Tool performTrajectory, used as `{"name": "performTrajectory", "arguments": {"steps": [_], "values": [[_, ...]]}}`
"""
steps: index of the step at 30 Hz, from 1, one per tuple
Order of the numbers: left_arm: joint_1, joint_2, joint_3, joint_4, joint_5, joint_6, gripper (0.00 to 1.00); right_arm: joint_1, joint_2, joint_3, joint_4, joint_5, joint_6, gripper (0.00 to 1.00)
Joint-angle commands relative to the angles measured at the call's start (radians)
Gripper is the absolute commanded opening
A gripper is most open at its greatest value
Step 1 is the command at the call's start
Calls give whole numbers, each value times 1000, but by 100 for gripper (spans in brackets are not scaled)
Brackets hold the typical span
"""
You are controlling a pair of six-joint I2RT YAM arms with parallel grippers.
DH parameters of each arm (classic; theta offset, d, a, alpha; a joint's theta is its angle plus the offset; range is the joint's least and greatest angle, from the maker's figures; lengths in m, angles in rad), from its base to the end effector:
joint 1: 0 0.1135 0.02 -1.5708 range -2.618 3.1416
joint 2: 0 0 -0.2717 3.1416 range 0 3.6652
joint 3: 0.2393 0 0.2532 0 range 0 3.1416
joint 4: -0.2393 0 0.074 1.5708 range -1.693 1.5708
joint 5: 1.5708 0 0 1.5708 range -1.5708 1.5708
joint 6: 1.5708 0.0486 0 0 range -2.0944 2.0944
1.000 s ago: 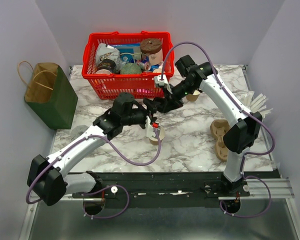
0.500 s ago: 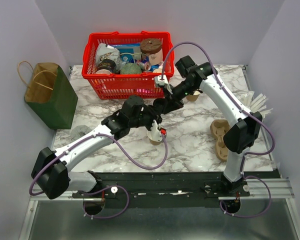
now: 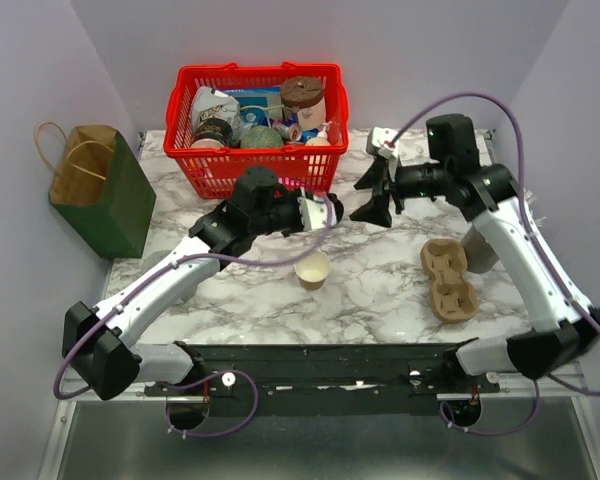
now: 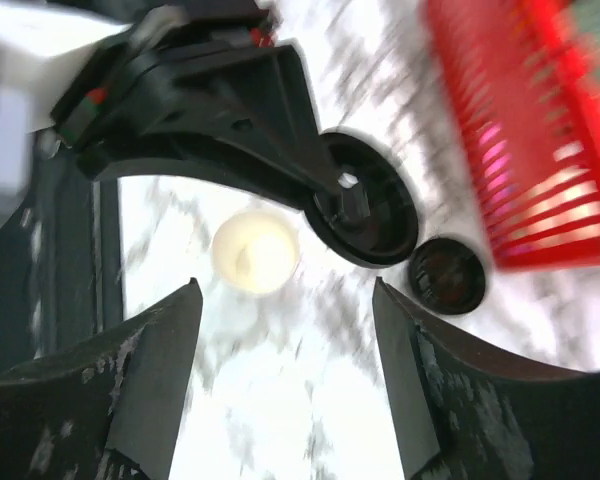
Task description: Pack the takeout coffee
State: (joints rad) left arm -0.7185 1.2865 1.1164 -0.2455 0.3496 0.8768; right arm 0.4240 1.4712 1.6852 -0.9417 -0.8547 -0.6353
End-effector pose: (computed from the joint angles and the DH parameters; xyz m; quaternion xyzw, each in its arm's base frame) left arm 0.2193 -0.2139 0.3435 0.6568 0.5082 -0.1027 0.5475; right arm 0.2581 0.1567 0.4243 -0.5659 0.6309 0.3368 0.4102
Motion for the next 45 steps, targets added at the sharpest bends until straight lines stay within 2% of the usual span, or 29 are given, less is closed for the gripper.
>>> {"name": "performTrajectory", "arguments": {"steps": [1,3,4,7,8,9,13,18,22,34,37,38,45], "values": [[102,-30,53,-55,187,-732,5,2,-103,-215,401,31,324,79],[152,-30,-7,6,298,-910,7,2,-115,-293,466,17,417,79],[166,-35,-35,40,331,-1047,8,1,-117,-315,483,8,448,79],[220,-52,-185,230,451,-1301,8,2,-86,-375,524,-35,552,80],[235,-53,-219,315,474,-1335,8,1,-77,-384,524,-41,569,95],[247,-53,-271,348,489,-1363,8,2,-71,-393,527,-26,597,100],[284,-17,-342,500,609,-1498,9,2,-55,-458,583,-69,629,100],[295,54,-378,644,667,-1622,8,2,4,-482,612,-127,686,100],[313,115,-400,707,687,-1684,9,2,29,-505,616,-115,686,100],[361,181,-425,681,621,-1719,13,4,113,-558,658,-58,717,100],[366,186,-420,652,614,-1702,19,4,126,-571,673,-43,743,100],[367,186,-420,638,606,-1696,26,5,124,-576,682,-38,746,100],[372,192,-414,592,585,-1649,35,10,149,-588,696,-38,760,100]]}}
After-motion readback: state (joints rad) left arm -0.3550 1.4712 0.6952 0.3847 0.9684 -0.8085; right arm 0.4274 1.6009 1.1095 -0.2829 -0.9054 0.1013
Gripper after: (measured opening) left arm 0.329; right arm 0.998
